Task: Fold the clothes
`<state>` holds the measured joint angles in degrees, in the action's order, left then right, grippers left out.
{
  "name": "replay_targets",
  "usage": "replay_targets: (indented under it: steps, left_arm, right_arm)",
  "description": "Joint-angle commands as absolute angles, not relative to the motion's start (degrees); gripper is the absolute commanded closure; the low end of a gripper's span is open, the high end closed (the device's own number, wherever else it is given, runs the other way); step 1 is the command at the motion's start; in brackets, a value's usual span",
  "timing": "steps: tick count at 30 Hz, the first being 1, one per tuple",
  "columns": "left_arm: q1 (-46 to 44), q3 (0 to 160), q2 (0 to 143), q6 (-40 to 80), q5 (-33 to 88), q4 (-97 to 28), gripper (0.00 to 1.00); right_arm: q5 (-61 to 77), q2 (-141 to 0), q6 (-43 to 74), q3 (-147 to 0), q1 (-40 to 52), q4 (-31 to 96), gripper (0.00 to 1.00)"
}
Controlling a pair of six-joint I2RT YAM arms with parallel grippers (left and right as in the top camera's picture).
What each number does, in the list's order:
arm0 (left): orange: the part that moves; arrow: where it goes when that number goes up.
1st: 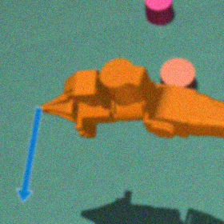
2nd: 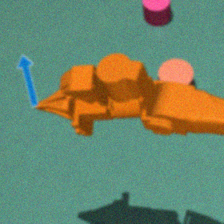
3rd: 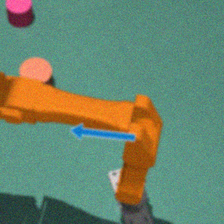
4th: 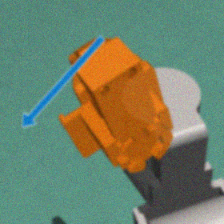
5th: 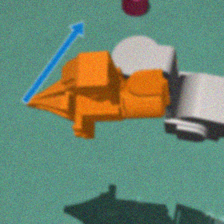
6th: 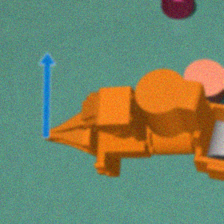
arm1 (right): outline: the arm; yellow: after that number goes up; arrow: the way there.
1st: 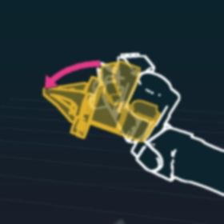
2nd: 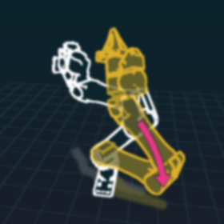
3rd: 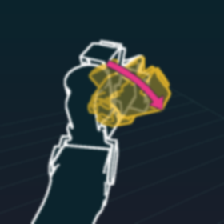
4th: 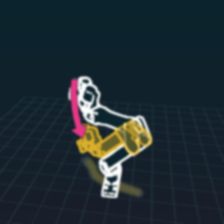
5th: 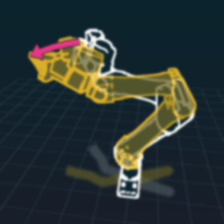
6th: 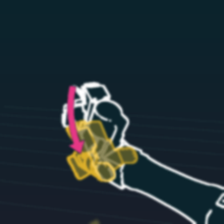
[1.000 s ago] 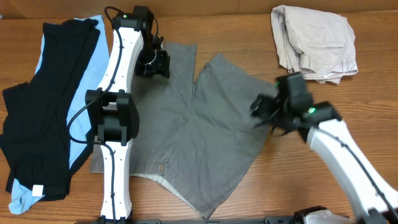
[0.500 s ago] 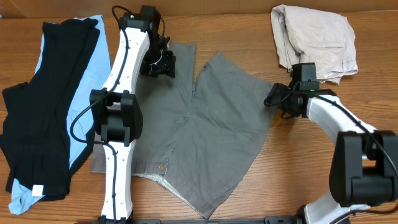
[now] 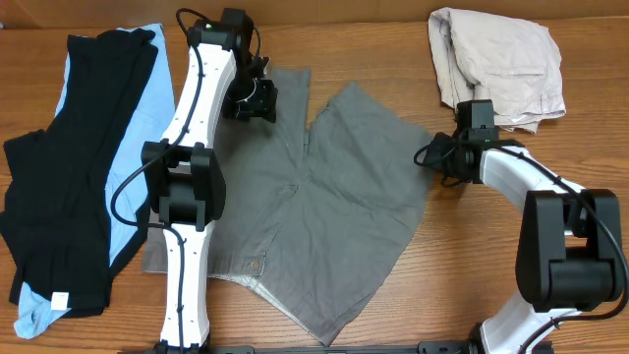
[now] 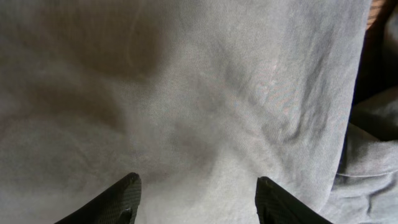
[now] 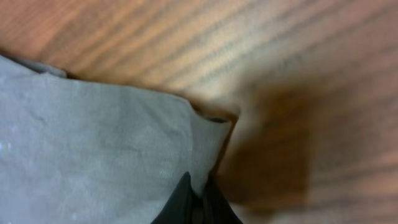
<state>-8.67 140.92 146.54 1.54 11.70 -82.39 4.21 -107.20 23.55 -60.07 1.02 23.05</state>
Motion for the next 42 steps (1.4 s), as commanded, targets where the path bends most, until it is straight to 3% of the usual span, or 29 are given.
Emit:
replay_targets:
  steps: [1, 13, 21, 24, 28, 30, 36, 42]
  left_arm:
    - [-8.95, 141.75, 145.73, 2.17, 11.55, -82.17, 0.39]
    - [-12.67, 141.75, 145.77, 1.23, 9.67, -81.56, 0.37]
    - [-17.72, 141.75, 145.88, -0.86, 9.61, -79.20, 0.33]
    - [-18.41, 141.75, 145.88, -0.05, 8.45, -80.03, 0.32]
    - [-16.71, 141.75, 145.82, 5.39, 8.40, -84.42, 0.33]
    - [-14.96, 141.75, 145.82, 6.98, 8.43, -87.37, 0.35]
    - [-9.61, 141.34, 145.88, 4.78, 8.84, -96.86, 0.53]
    - [-9.82, 135.39, 145.80, 3.81, 8.80, -96.82, 0.48]
  right_arm:
    - [3.60, -104.25, 25.47, -61.19, -1.34, 30.15, 0.96]
    - [1.32, -83.40, 27.97, -62.33, -20.27, 57.82, 0.96]
    - [2.72, -80.36, 25.04, -62.33, -28.05, 64.45, 0.96]
    - [4.43, -80.36, 23.38, -62.37, -27.81, 64.25, 0.82]
    - [9.47, -80.36, 19.59, -62.98, -27.66, 63.83, 0.49]
    - [11.00, -80.36, 19.00, -63.57, -27.66, 63.72, 0.39]
    - [13.69, -80.36, 17.04, -64.16, -27.64, 62.89, 0.28]
    - [13.63, -80.36, 16.40, -64.16, -27.66, 62.22, 0.24]
